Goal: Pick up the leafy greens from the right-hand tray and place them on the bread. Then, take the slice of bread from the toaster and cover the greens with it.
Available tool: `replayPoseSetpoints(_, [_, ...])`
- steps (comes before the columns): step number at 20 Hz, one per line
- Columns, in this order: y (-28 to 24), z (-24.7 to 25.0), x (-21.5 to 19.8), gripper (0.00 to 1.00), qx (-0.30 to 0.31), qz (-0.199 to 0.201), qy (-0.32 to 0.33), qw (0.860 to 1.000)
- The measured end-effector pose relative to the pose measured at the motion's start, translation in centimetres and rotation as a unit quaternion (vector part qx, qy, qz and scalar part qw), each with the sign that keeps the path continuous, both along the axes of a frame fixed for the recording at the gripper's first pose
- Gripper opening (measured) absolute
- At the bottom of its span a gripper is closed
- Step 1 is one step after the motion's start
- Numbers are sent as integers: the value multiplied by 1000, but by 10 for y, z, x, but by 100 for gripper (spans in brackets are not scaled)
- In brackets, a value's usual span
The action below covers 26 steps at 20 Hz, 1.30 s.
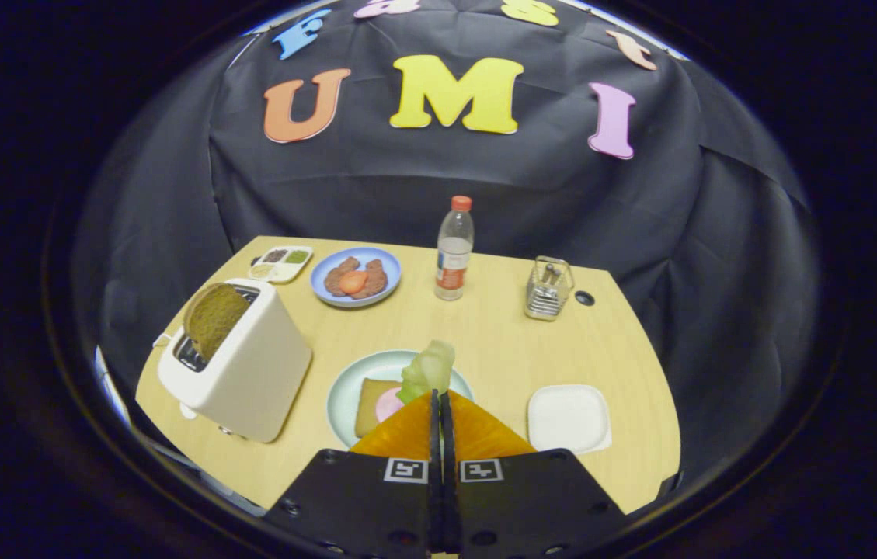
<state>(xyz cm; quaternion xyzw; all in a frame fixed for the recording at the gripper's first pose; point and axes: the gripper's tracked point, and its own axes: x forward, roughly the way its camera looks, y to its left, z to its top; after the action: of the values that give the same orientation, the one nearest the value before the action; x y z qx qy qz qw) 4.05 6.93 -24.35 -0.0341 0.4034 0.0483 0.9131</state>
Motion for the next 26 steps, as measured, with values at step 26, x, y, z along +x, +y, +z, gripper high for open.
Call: replayPoseSetpoints(26, [14, -131, 65, 0, -3, -8, 121, 993])
